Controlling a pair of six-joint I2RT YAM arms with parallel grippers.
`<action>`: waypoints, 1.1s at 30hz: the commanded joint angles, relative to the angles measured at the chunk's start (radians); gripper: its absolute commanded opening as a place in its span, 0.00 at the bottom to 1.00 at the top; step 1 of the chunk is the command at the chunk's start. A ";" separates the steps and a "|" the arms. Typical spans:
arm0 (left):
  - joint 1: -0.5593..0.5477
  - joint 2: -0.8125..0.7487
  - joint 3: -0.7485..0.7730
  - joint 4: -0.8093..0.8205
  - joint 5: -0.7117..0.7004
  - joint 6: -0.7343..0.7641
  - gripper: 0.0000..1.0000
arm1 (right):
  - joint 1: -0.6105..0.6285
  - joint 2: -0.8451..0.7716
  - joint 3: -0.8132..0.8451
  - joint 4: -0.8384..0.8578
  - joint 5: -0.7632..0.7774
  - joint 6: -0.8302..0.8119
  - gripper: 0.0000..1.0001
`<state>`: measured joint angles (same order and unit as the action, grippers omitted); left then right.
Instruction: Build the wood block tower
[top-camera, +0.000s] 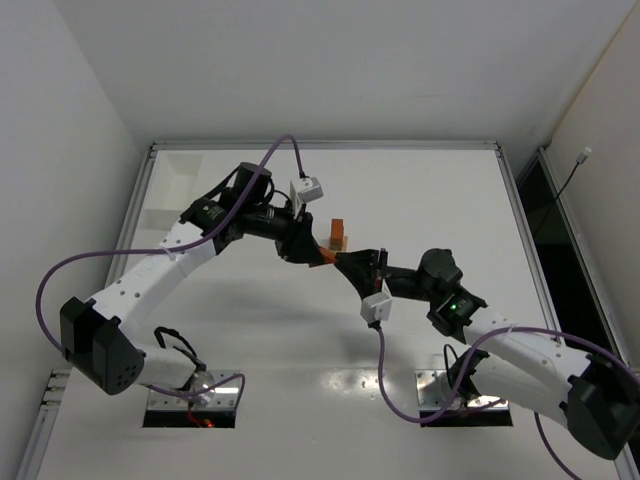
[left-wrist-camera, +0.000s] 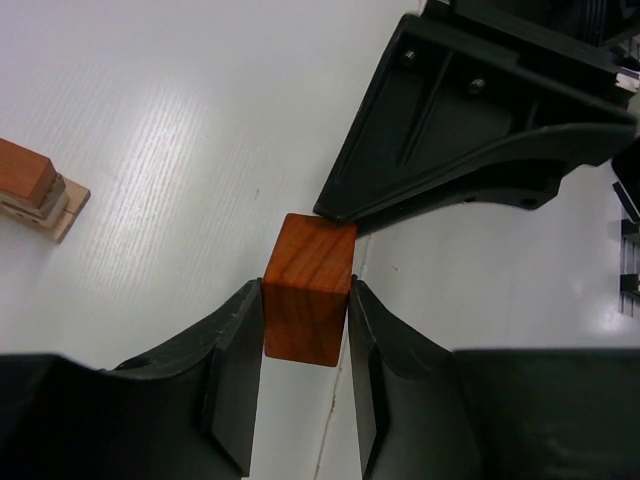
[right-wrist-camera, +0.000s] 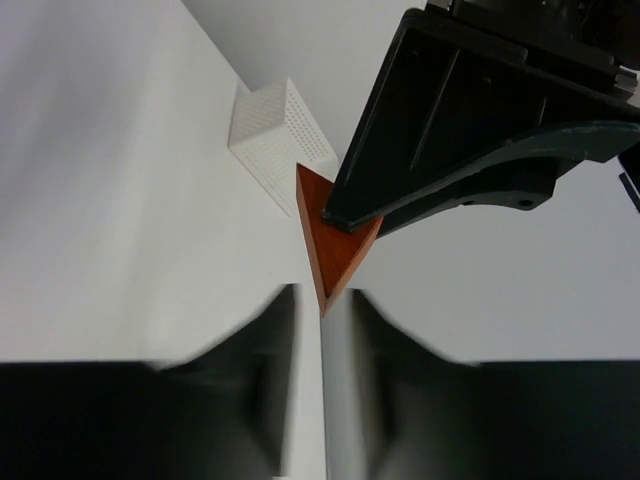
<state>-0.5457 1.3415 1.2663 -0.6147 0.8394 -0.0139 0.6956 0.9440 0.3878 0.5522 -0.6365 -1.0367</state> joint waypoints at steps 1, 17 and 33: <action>-0.008 -0.010 -0.002 0.061 -0.048 -0.014 0.00 | 0.005 -0.002 0.048 0.022 -0.019 0.001 0.34; -0.025 -0.010 -0.036 0.122 -0.720 -0.388 0.00 | 0.007 0.017 0.344 -0.530 0.999 0.697 0.41; -0.213 0.354 0.277 0.033 -1.218 -0.607 0.00 | -0.297 0.062 0.572 -1.012 1.264 1.310 0.56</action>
<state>-0.7139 1.6840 1.4822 -0.5716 -0.2298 -0.5827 0.4637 1.0092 0.9123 -0.4038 0.5808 0.1501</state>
